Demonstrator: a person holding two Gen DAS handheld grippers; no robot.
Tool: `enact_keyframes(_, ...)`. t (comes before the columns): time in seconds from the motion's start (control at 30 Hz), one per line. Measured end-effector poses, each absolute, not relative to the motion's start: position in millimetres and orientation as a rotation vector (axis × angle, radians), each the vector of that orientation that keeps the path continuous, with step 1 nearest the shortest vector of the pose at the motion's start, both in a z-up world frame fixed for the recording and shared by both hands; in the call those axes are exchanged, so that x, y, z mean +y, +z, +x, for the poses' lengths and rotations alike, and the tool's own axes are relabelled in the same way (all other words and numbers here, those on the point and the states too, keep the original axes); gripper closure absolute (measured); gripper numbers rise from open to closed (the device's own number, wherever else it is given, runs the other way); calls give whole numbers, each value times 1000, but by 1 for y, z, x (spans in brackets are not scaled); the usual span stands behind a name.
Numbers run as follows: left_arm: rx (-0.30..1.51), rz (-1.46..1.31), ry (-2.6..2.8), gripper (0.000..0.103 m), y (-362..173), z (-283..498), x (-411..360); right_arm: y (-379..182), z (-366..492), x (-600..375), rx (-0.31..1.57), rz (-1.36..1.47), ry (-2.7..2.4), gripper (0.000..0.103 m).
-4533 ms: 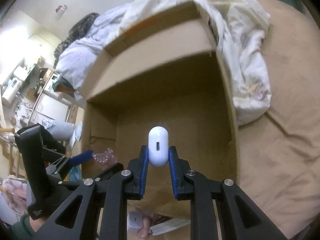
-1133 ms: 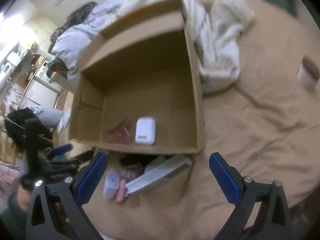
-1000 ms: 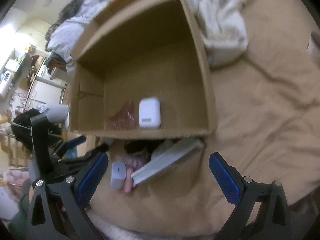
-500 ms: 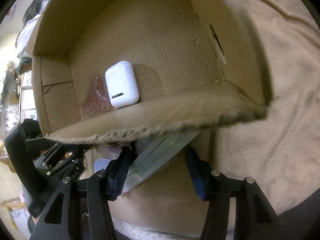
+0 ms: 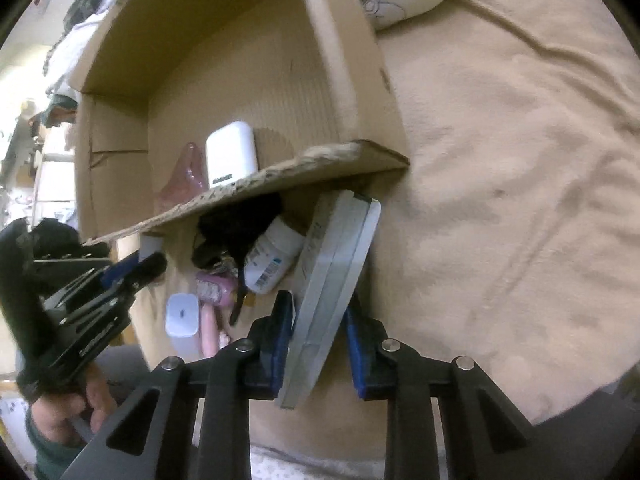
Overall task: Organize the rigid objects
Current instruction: 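Lift the pill bottle and remote and carry both over the box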
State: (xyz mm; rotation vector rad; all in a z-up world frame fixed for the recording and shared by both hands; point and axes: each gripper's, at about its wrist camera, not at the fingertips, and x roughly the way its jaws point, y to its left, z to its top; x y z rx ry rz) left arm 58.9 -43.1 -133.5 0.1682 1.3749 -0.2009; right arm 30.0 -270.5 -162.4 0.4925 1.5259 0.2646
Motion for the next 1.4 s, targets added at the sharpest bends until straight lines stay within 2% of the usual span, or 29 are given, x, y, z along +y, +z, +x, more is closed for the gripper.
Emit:
enact_keyframes(0.27, 1382, 132, -153, 78, -136, 69, -30, -157, 33, -254, 1521, 419, 264, 77)
enact_keyframes(0.73, 1285, 147, -72, 78, -95, 34, -11, -103, 2, -253, 1422, 397, 325, 79)
enact_keyframes(1.23, 1037, 76, -117, 78, 17, 41, -14, -6, 23, -281, 1215, 392, 394, 79)
enact_keyframes(1.4, 991, 81, -119, 78, 32, 55, -19, 15, 46, -280, 1148, 357, 406, 79)
